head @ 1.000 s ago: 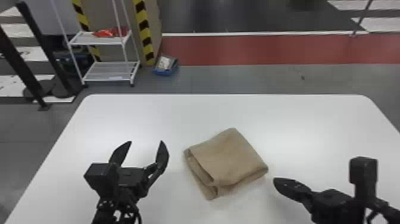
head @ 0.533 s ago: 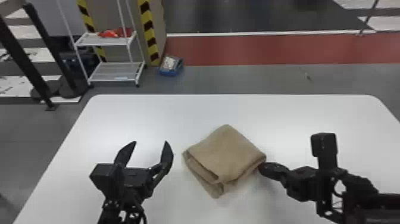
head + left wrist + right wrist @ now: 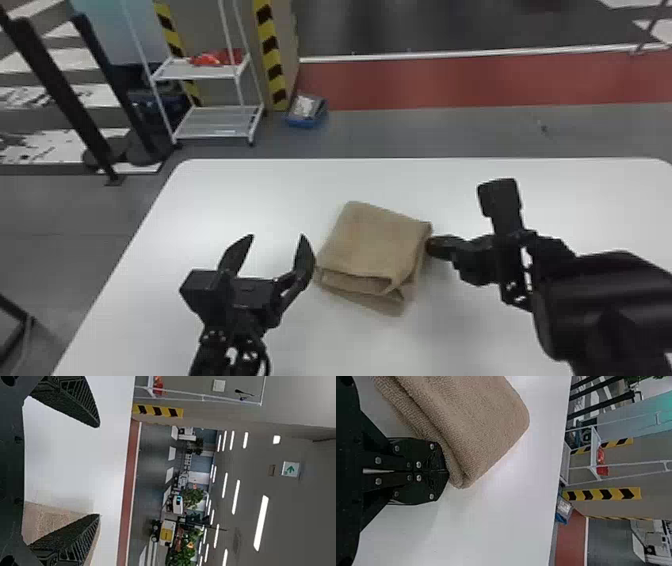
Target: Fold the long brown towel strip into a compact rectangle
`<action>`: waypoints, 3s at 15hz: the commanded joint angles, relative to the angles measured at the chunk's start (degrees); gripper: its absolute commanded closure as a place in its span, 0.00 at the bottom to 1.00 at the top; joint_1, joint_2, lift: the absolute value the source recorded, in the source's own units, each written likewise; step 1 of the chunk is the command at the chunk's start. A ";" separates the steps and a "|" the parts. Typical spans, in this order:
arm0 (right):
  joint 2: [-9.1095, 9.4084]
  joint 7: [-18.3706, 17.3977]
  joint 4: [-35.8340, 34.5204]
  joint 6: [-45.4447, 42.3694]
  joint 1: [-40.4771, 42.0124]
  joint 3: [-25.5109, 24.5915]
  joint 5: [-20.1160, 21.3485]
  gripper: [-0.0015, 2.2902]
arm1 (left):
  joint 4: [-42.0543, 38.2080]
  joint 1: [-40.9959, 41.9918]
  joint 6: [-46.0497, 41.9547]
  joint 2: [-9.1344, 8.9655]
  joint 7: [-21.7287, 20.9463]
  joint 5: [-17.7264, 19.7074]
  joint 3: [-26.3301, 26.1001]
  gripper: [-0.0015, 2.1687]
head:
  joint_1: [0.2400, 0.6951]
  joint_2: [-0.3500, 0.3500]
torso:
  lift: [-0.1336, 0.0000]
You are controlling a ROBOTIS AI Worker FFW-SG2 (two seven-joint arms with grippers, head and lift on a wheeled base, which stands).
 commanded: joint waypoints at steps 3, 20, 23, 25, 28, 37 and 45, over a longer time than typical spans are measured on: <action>0.05 -0.58 2.01 -8.54 -0.25 -1.67 -0.94 0.93 | -0.01 -0.25 0.09 0.18 -0.10 0.31 0.14 0.03 | 1.00 0.67 | 0.13; 0.05 -5.33 9.31 -25.07 1.60 2.46 2.14 0.93 | 2.01 -2.71 0.79 0.44 -0.28 0.66 -1.53 0.03 | 1.00 0.70 | 0.13; 0.05 -3.92 -0.45 -25.59 6.78 1.76 -1.02 0.93 | 2.10 -2.80 0.79 0.44 -0.28 0.66 -1.62 0.03 | 1.00 0.68 | 0.13; 0.05 -1.55 -5.99 -25.94 11.09 4.31 -1.02 0.93 | 2.10 -2.80 0.79 0.44 -0.28 0.75 -1.53 0.03 | 1.00 0.69 | 0.13; 0.05 0.03 -7.13 -25.94 14.61 8.44 2.32 0.93 | 2.10 -2.80 0.79 0.44 -0.28 0.75 -1.53 0.03 | 1.00 0.77 | 0.13; 0.05 1.88 -9.76 -23.84 18.30 3.43 4.07 0.93 | 1.92 -2.63 0.79 0.44 -0.28 0.75 -1.97 0.03 | 1.00 0.79 | 0.13; 0.05 12.34 -22.33 -21.20 25.77 -1.23 -1.46 0.93 | 1.48 -2.36 0.79 0.44 -0.19 0.75 -2.24 0.04 | 1.00 0.71 | 0.13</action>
